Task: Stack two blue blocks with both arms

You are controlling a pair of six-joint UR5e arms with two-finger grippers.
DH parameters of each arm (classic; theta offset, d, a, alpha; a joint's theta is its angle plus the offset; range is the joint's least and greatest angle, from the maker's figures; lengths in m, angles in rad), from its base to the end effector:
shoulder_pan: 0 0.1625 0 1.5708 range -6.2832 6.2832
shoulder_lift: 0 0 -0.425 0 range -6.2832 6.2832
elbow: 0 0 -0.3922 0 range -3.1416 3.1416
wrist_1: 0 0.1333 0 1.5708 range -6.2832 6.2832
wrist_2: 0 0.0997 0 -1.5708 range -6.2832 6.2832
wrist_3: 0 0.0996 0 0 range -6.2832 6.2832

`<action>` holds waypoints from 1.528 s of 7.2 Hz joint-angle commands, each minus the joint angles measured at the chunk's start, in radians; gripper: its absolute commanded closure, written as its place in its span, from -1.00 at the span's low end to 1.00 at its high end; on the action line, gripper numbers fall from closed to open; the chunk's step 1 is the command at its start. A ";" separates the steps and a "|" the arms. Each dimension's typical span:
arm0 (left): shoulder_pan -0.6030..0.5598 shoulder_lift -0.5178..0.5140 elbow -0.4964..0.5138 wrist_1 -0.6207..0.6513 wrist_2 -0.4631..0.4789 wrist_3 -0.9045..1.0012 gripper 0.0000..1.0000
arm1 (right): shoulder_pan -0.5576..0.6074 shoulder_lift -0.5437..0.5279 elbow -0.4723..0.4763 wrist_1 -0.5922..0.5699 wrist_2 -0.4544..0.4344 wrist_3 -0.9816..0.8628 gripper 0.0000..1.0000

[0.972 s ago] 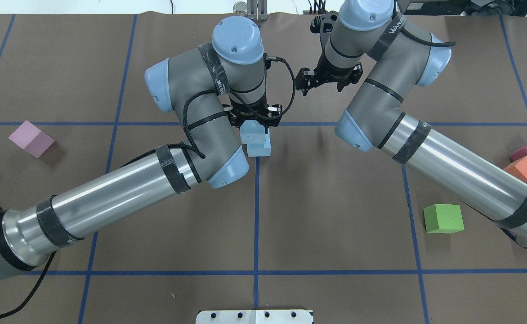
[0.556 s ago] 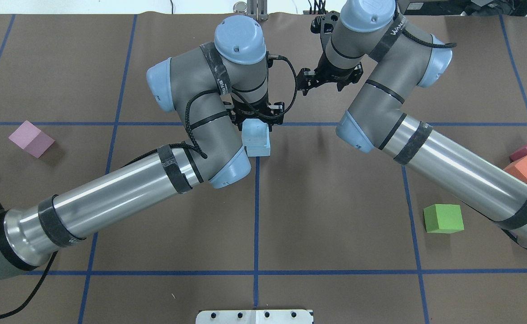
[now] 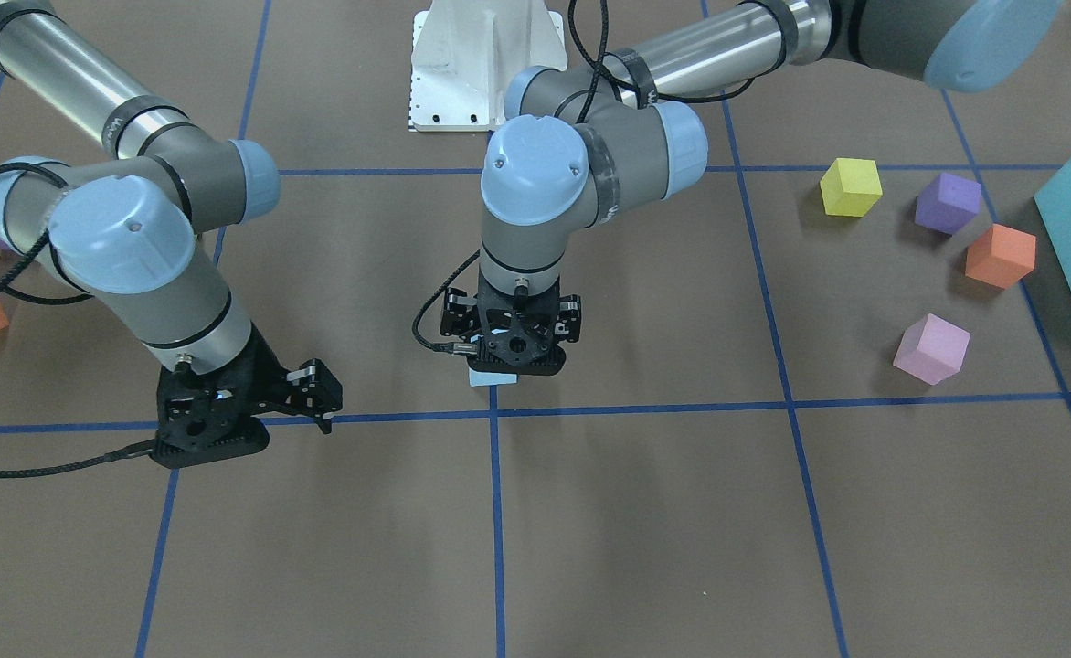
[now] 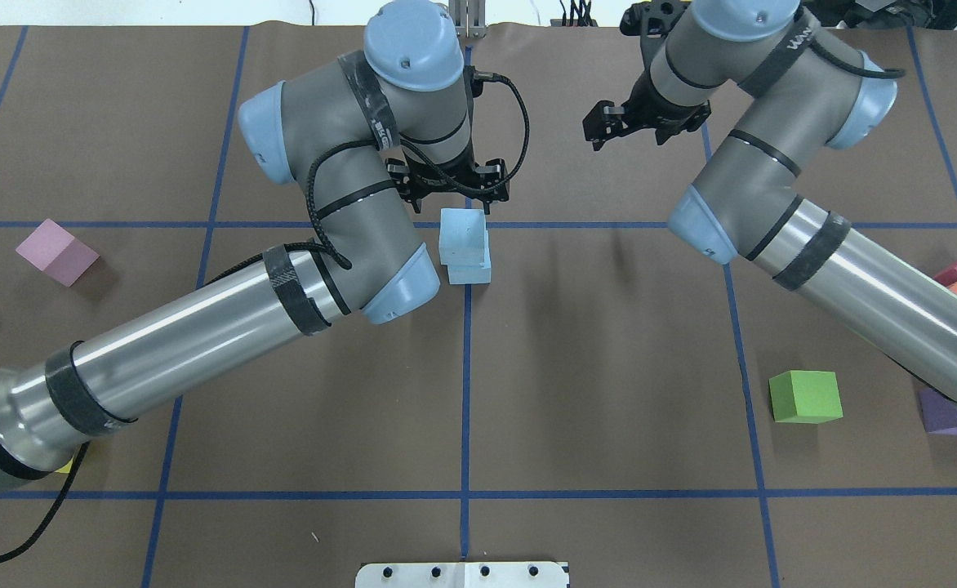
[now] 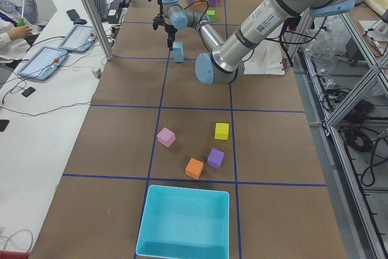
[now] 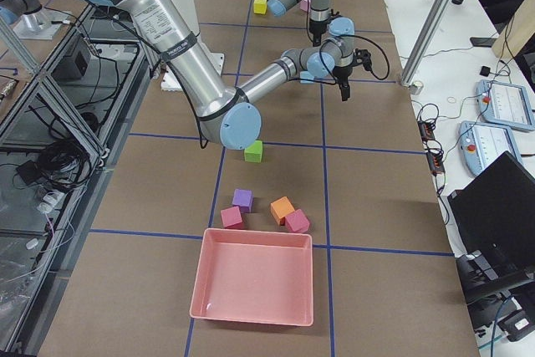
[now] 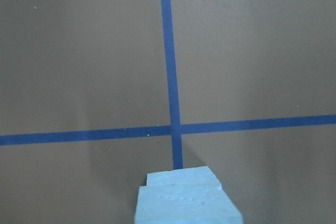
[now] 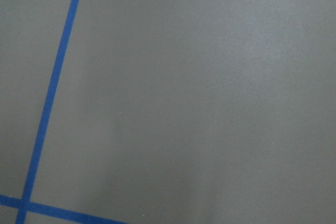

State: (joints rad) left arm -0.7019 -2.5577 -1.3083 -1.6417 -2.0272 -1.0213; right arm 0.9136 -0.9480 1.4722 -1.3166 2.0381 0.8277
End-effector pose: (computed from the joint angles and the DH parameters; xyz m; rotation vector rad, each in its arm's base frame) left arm 0.5394 -0.5731 0.1283 0.1072 0.8849 0.0393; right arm -0.3704 -0.6247 0.3047 0.2627 -0.8418 -0.0225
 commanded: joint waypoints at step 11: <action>-0.812 0.793 -0.384 0.367 -0.383 1.069 -0.99 | 0.606 -0.756 0.273 -0.026 0.330 -0.582 -1.00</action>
State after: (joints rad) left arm -1.4717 -1.8446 -1.6966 -1.2759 -2.4056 0.0290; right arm 1.4975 -1.6496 1.7411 -1.3420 2.3706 0.2877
